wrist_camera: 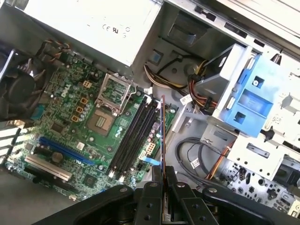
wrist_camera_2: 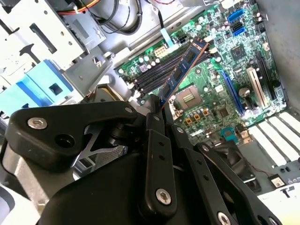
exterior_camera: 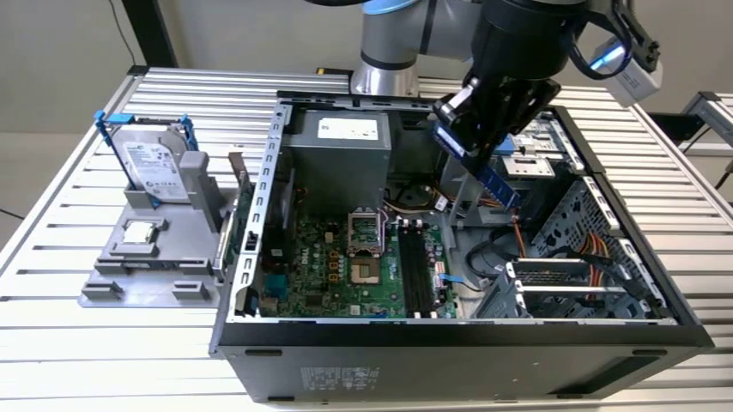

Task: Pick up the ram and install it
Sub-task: 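Insert the ram into the slot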

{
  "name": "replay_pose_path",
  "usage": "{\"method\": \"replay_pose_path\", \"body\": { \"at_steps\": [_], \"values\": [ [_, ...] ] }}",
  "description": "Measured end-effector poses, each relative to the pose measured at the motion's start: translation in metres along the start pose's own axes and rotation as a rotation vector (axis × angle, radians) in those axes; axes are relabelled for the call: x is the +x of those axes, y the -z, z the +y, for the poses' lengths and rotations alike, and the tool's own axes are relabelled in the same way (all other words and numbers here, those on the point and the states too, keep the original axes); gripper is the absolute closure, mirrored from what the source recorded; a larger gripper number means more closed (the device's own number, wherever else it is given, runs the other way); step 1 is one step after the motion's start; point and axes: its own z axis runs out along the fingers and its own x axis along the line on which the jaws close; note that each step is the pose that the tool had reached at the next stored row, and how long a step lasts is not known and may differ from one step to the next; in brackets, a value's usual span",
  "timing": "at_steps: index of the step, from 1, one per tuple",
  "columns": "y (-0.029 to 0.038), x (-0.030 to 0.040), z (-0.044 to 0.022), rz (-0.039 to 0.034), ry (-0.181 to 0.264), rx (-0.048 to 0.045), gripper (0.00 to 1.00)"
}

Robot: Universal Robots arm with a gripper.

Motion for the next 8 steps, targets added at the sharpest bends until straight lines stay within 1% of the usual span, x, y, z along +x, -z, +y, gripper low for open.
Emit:
{"method": "replay_pose_path", "body": {
  "at_steps": [8],
  "values": [
    [0.0001,0.0000,0.0000,-0.0010,-0.060,0.0022,1.00]
  ]
}}
